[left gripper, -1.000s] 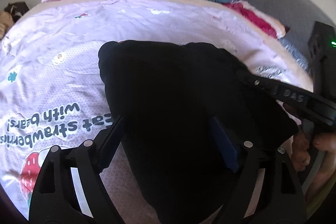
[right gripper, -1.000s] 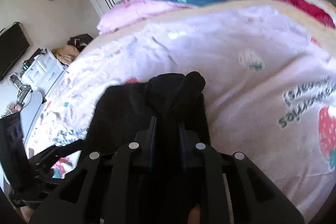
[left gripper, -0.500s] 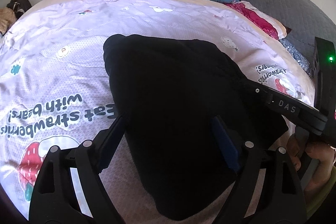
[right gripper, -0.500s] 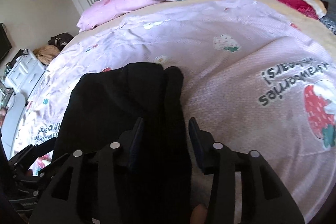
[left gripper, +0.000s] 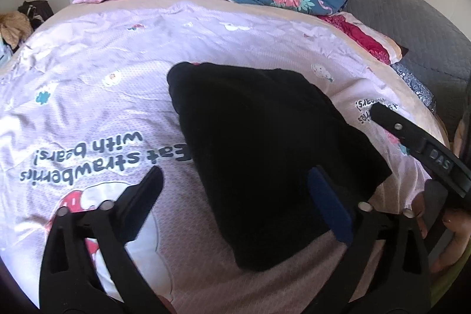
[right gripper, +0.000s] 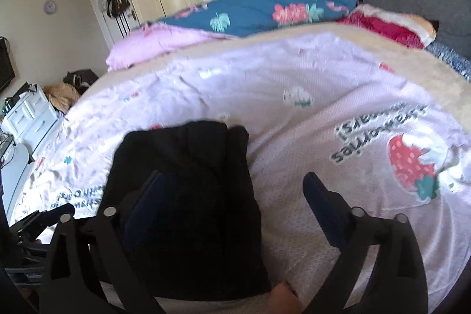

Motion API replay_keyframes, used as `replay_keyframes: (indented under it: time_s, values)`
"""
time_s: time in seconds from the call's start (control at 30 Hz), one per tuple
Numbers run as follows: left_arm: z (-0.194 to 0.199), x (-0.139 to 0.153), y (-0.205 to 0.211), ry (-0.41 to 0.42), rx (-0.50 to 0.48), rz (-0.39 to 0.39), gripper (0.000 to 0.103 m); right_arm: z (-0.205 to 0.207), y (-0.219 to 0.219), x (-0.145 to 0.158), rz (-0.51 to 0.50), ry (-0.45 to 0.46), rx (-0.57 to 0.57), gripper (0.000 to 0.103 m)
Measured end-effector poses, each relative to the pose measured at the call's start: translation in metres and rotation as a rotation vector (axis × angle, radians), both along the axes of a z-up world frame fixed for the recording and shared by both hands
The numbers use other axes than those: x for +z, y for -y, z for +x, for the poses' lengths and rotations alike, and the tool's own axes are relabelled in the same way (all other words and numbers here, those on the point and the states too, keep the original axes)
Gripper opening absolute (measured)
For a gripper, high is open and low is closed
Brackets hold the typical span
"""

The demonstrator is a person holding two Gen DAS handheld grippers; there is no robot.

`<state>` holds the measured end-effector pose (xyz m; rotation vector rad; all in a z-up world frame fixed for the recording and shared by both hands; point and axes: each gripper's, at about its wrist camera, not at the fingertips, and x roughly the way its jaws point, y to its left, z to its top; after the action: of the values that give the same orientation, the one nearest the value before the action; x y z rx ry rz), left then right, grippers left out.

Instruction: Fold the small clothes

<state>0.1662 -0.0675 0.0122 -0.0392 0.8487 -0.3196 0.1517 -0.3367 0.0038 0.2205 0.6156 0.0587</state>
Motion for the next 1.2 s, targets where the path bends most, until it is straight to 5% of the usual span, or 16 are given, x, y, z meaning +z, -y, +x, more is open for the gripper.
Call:
replay_keyframes:
  time_s: [0.3,1.2]
  values:
    - [-0.024,0.014,-0.011,0.051,0.029,-0.003,0.094,-0.057,0.007,0.007,-0.013,0.106,-0.052,0.099]
    - [-0.124,-0.014,-0.048,0.136,0.044,0.006,0.094,-0.169,-0.039,-0.019,-0.185,0.102,-0.055,0.099]
